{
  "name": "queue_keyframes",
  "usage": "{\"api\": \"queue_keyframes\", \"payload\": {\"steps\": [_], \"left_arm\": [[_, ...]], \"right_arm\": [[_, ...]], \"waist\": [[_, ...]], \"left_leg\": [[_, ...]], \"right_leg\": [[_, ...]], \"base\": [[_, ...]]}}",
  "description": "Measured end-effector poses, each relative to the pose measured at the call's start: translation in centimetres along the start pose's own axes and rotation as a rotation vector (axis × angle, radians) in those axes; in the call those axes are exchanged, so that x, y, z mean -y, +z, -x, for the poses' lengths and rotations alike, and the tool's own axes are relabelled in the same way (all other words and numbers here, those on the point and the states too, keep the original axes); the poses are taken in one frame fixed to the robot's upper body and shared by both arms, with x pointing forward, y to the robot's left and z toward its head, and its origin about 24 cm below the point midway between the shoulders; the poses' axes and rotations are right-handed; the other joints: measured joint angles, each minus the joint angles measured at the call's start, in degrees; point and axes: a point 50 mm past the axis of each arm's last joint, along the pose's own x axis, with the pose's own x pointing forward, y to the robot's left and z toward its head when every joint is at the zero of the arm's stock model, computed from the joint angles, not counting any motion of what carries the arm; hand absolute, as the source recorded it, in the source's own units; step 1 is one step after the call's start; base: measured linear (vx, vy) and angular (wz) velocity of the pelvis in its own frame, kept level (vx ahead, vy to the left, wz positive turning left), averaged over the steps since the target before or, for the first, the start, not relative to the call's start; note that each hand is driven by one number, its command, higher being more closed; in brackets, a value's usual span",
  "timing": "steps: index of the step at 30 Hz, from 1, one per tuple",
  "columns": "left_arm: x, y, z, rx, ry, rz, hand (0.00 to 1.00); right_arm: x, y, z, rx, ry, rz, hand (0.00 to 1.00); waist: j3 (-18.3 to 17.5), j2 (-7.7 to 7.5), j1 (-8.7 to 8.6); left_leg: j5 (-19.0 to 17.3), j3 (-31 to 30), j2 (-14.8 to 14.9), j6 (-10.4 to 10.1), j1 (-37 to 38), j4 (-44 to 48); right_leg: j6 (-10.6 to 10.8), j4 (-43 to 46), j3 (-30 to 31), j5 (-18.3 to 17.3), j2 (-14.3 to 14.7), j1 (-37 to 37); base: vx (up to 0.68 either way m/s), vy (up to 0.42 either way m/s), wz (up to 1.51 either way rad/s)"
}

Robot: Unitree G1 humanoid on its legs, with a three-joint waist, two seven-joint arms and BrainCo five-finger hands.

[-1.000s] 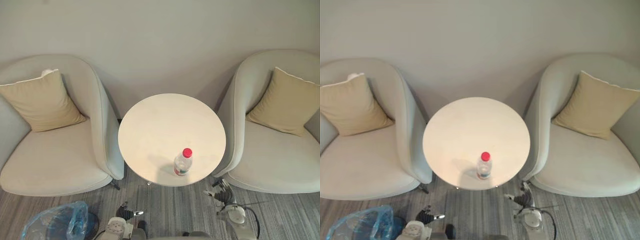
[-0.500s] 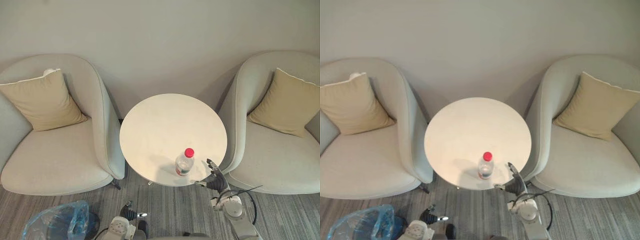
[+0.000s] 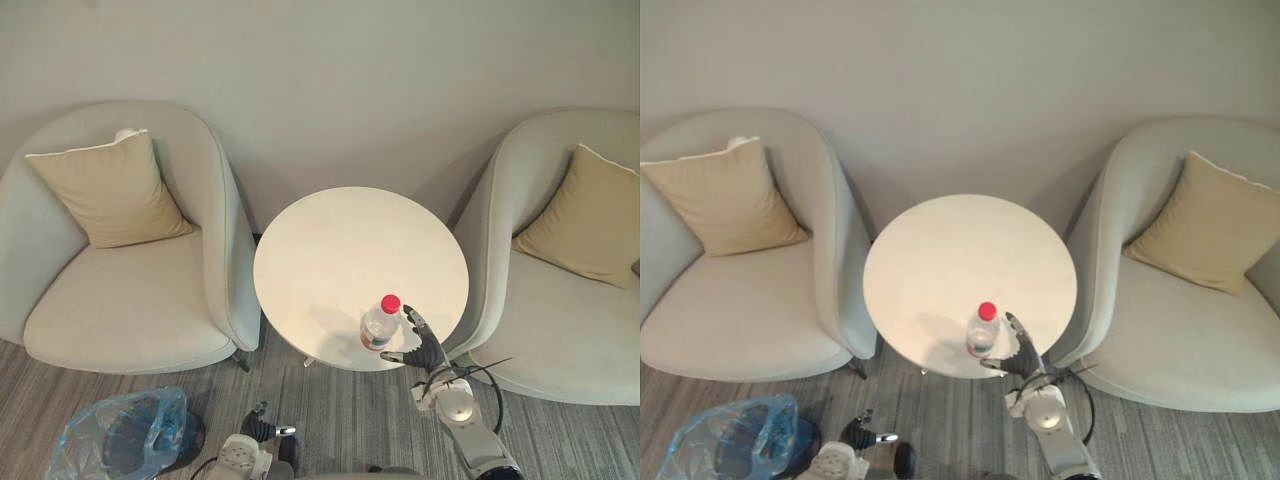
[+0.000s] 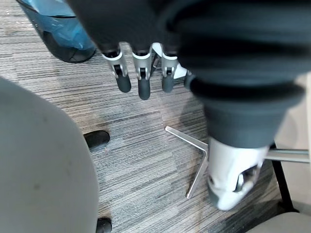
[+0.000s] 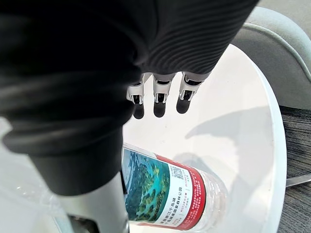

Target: Gather rubbish on tea table into small bin, then transfer packed bag to large trash can.

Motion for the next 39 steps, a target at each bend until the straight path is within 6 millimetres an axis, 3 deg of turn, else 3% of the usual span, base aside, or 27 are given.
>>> {"api": "queue_keyframes", "payload": {"steps": [6, 12, 13, 16, 21, 29, 35, 39], "left_arm": [[-0.2, 0.1, 0.0, 0.001, 0.01, 0.035, 0.0], [-0.5, 1.1, -0.1, 0.04, 0.019, 0.056, 0.0], [-0.5, 1.2, -0.1, 0.044, 0.02, 0.063, 0.0], [-0.6, 1.7, -0.2, 0.065, 0.023, 0.068, 0.0], [-1.1, 1.9, -0.2, 0.077, 0.042, 0.109, 0.0], [-1.1, 2.2, -0.2, 0.092, 0.048, 0.111, 0.0], [-1.1, 2.4, -0.3, 0.095, 0.054, 0.11, 0.0], [-1.1, 2.4, -0.3, 0.092, 0.052, 0.107, 0.0]], "right_arm": [[1.2, 1.2, -1.3, 0.024, -0.1, -0.116, 0.0], [1.3, 2.7, -3.3, 0.058, -0.099, -0.158, 0.0], [1.3, 2.9, -3.5, 0.061, -0.096, -0.157, 1.0], [1.2, 3.8, -4.2, 0.086, -0.088, -0.156, 1.0], [0.9, 4.8, -5.3, 0.104, -0.063, -0.161, 1.0], [0.3, 4.4, -5.5, 0.067, -0.033, -0.144, 1.0], [0.9, 4.4, -4.4, 0.093, -0.062, -0.171, 1.0], [2.6, 5.6, -2.9, 0.18, -0.135, -0.207, 1.0]], "waist": [[0.3, 0.29, 0.38], [2.9, 0.66, 1.41], [3.3, 0.59, 1.66], [3.9, 0.65, 2.77], [5.1, 0.56, 3.12], [5.9, 0.75, 3.36], [6.0, 0.71, 3.18], [6.0, 0.68, 2.7]], "left_leg": [[0.2, -1.3, -0.2, 0.0, -1.6, 0.2], [0.6, -2.5, -0.5, 0.0, -4.8, 1.2], [0.6, -2.7, -0.5, 0.0, -4.8, 1.3], [0.5, -3.0, -0.7, 0.0, -6.2, 1.8], [0.5, -4.3, -1.2, 0.1, -7.6, 2.7], [0.5, -5.1, -1.9, 0.2, -7.8, 3.0], [0.5, -5.8, -2.5, 0.2, -7.8, 3.0], [0.5, -5.7, -2.6, 0.3, -7.3, 2.9]], "right_leg": [[0.0, -0.3, -1.2, 0.0, 0.0, -0.6], [0.0, 0.2, -2.4, 0.0, -0.2, -2.5], [0.0, 0.2, -2.6, 0.0, -0.2, -2.5], [0.0, 0.3, -3.0, 0.0, -0.3, -3.3], [0.0, 0.9, -3.9, 0.0, -0.7, -3.9], [0.5, 1.3, -4.2, -0.3, -1.2, -3.9], [1.0, 1.3, -4.6, -0.6, -1.8, -3.9], [1.0, 1.1, -4.4, -0.6, -1.9, -3.0]], "base": [[0.0, -0.015, 0.13], [-0.02, -0.004, 0.09], [-0.03, -0.011, 0.2], [-0.01, 0.0, 0.09], [0.01, 0.006, 0.14], [-0.02, 0.008, 0.05], [-0.02, 0.007, 0.06], [0.0, 0.0, 0.0]]}}
